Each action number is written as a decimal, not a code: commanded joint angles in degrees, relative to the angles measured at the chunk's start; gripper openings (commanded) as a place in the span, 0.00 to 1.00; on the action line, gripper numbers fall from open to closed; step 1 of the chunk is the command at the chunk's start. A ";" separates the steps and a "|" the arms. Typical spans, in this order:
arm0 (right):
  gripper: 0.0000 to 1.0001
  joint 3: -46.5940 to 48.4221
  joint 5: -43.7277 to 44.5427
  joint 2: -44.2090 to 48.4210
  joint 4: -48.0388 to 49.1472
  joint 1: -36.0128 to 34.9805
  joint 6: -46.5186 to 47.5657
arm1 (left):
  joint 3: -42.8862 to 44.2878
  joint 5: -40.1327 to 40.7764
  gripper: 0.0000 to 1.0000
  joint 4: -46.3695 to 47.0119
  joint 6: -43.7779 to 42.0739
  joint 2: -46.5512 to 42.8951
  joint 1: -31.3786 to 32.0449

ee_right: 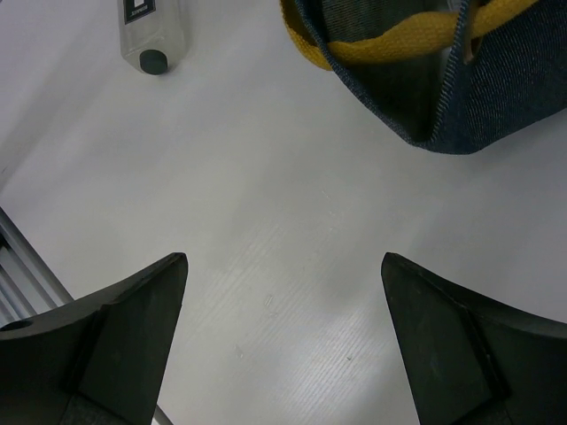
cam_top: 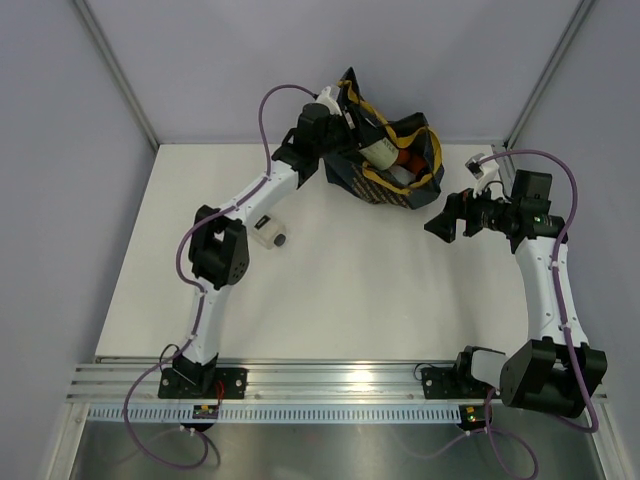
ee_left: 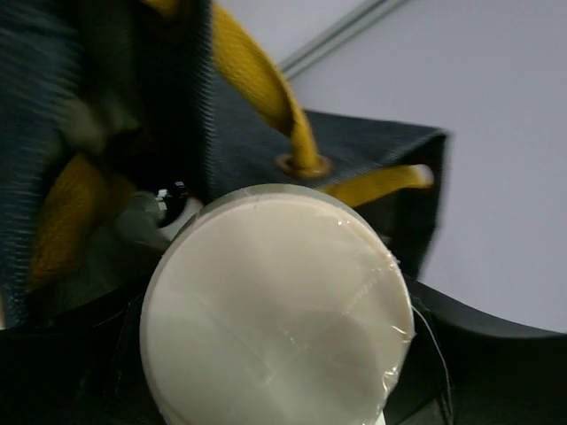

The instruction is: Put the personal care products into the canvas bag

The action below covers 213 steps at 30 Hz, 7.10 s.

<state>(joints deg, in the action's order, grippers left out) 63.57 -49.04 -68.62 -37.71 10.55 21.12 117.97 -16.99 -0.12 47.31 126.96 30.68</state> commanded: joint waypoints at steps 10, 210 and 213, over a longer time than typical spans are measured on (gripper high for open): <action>1.00 -1.25 -0.80 2.08 2.29 0.18 -0.03 | 17.43 30.32 0.25 12.95 -8.37 11.28 4.38; 1.00 17.94 61.24 -1.37 3.87 -9.05 -12.17 | -78.95 29.21 0.99 -8.93 -13.74 -85.39 -0.27; 0.99 13.52 61.26 2.68 4.40 -8.96 -10.84 | -78.77 28.51 0.99 -9.72 -14.00 -84.77 -0.35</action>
